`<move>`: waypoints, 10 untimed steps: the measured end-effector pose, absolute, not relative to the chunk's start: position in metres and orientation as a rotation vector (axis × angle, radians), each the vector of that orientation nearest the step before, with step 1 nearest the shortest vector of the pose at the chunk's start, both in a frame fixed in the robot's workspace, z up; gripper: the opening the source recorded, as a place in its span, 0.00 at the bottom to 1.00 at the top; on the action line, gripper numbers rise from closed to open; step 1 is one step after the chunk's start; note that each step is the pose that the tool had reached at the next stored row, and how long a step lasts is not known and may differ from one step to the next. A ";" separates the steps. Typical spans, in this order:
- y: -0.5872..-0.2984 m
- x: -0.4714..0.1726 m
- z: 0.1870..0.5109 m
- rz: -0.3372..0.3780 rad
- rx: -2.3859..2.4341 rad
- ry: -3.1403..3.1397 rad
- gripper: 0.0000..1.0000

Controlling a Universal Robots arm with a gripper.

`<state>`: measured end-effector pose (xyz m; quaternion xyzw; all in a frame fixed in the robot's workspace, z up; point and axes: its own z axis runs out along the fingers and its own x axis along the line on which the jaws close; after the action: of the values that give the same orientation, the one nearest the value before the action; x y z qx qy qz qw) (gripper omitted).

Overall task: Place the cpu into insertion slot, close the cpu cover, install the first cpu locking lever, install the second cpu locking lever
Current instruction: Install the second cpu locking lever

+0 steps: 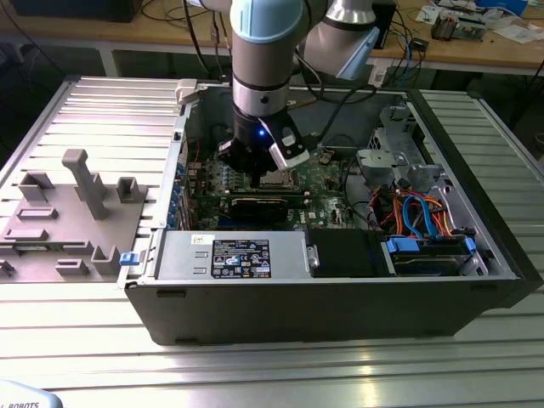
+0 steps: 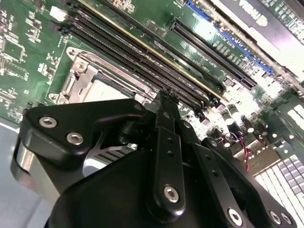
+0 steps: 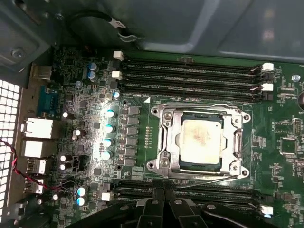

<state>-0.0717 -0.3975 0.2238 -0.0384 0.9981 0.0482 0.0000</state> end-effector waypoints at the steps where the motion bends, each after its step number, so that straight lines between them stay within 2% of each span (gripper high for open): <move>1: -0.398 -0.073 0.220 0.160 -0.125 3.135 0.11; 3: -0.398 -0.074 0.218 0.172 -0.132 3.134 0.11; 4: -0.398 -0.078 0.212 0.209 -0.149 3.130 0.11; 10: -0.398 -0.079 0.204 0.249 -0.167 3.126 0.11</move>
<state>-0.0794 -0.3978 0.2044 -0.0531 0.9954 0.0793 0.0004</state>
